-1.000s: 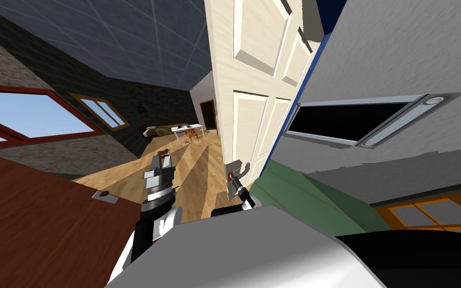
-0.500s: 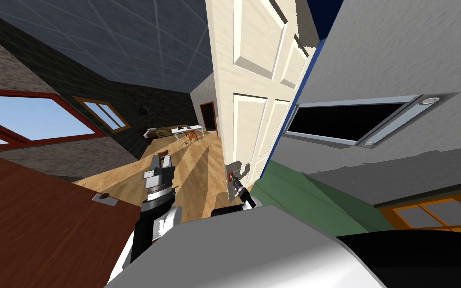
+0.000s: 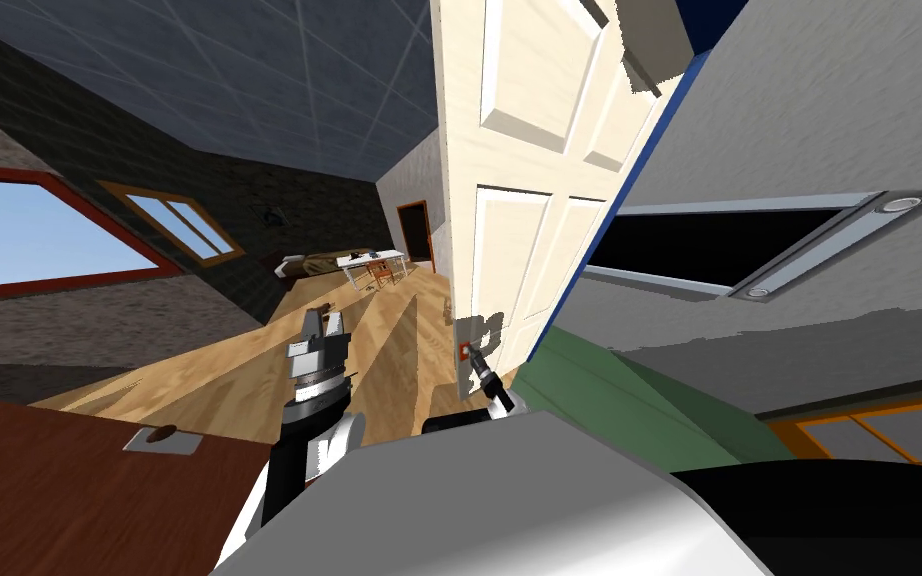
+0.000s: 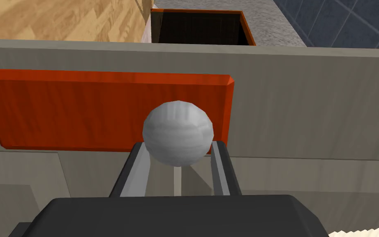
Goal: Push the door open
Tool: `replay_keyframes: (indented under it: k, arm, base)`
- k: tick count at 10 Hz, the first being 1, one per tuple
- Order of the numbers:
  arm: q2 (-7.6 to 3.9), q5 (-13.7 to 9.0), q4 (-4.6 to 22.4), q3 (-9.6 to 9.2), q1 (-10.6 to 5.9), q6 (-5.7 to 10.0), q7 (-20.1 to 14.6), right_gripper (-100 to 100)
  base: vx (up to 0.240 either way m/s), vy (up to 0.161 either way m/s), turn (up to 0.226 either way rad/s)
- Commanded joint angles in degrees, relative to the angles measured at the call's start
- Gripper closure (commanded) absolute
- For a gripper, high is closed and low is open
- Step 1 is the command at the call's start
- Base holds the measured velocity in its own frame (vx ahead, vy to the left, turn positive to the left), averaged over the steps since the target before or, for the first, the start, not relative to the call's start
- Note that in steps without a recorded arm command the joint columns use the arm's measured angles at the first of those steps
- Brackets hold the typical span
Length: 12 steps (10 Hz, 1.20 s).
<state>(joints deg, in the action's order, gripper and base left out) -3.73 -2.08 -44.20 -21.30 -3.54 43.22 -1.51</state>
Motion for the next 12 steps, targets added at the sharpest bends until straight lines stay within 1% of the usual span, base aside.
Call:
replay_keyframes:
  k: [1,2,3,5,8,9,10,12]
  arm:
    - [-0.55,-0.57,0.98,1.64,-0.59,0.78,0.33,100]
    - [-0.63,-0.88,1.20,2.64,-0.75,0.79,0.62,100]
    - [-0.43,-0.92,2.02,2.23,-1.30,1.01,0.35,-100]
    - [-0.34,-1.05,1.78,2.29,-1.23,0.84,0.32,-100]
    - [0.67,-1.41,1.08,2.49,-1.03,0.32,0.25,-100]
    - [0.42,-1.33,1.15,2.46,-1.03,0.41,0.28,-100]
    - [0.20,-1.39,1.24,2.60,-0.95,0.62,0.40,-100]
    - [0.07,-1.45,1.38,2.75,-0.94,0.92,0.53,-100]
  base:
    - [0.178,0.107,-0.081]
    - [0.156,0.110,-0.068]
    - [-0.061,0.075,-0.086]
    - [-0.225,-0.012,-0.039]
    - [-0.273,0.023,-0.068]
    - [-0.114,0.010,-0.013]
    - [0.077,0.010,0.025]
    - [0.185,0.064,0.021]
